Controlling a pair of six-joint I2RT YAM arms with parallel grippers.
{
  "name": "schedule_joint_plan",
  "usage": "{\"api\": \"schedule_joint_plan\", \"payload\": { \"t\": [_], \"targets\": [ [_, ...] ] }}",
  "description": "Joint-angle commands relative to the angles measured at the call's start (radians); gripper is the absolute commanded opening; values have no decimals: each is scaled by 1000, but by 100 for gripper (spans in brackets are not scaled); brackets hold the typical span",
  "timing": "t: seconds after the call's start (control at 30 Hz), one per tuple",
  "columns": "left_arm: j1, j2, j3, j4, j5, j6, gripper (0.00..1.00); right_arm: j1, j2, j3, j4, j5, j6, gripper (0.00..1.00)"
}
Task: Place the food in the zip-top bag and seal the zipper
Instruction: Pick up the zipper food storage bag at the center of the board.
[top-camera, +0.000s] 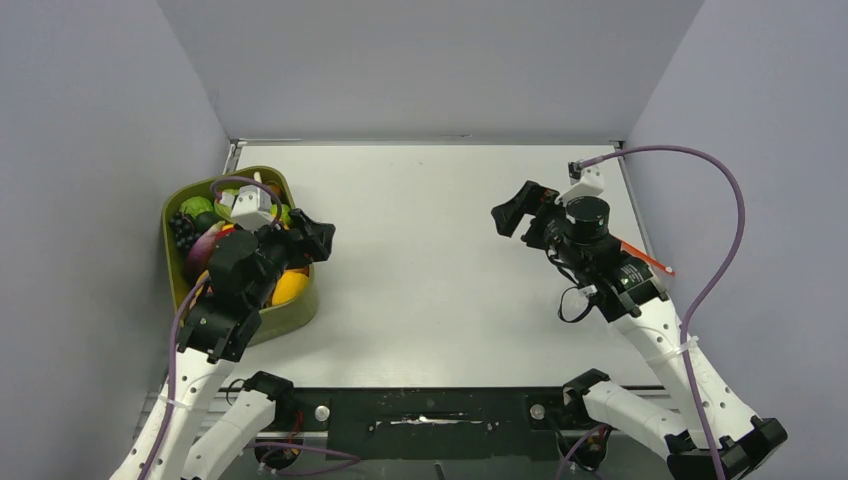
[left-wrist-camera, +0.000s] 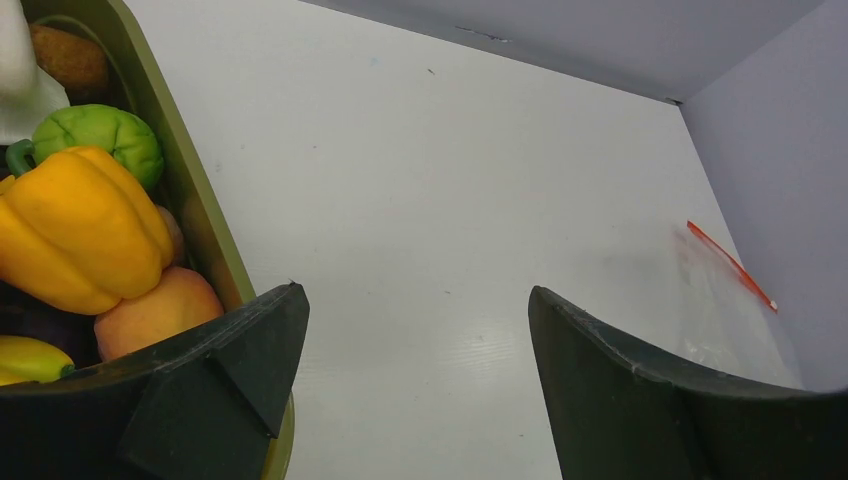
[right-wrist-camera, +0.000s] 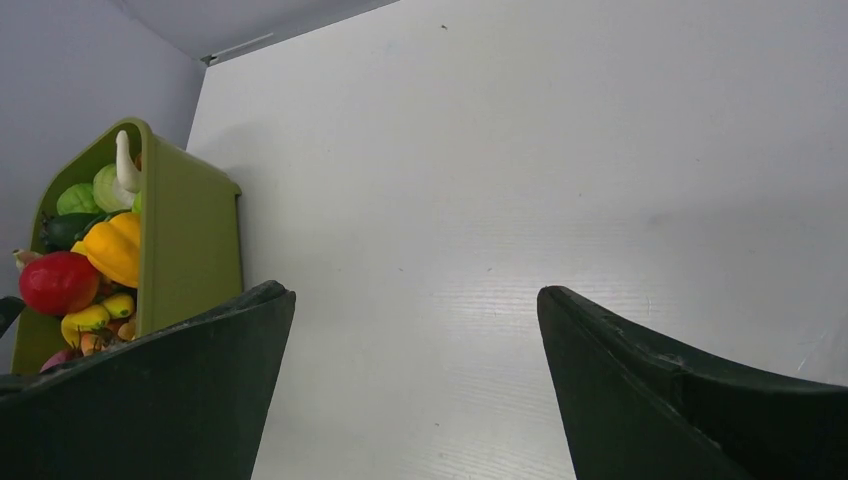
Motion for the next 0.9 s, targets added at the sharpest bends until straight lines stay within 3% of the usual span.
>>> {"api": "schedule_joint_plan", "payload": {
  "t": [0.0,0.43,0.6,0.87],
  "targets": [
    [6,-12,5,36,-11,-4,81,-3,-36,1,59,-5,9,98],
    [7,45,15,6,-51,22,81,-2,-30,-3,64,-26,-4,98],
    [6,81,38,-23,-179,40,81,-2,-30,-11,71,-20,-26,98],
    [10,161,90,-116,-562,-82,76,-4,-23,2,70,-20,-59,98]
  ]
}}
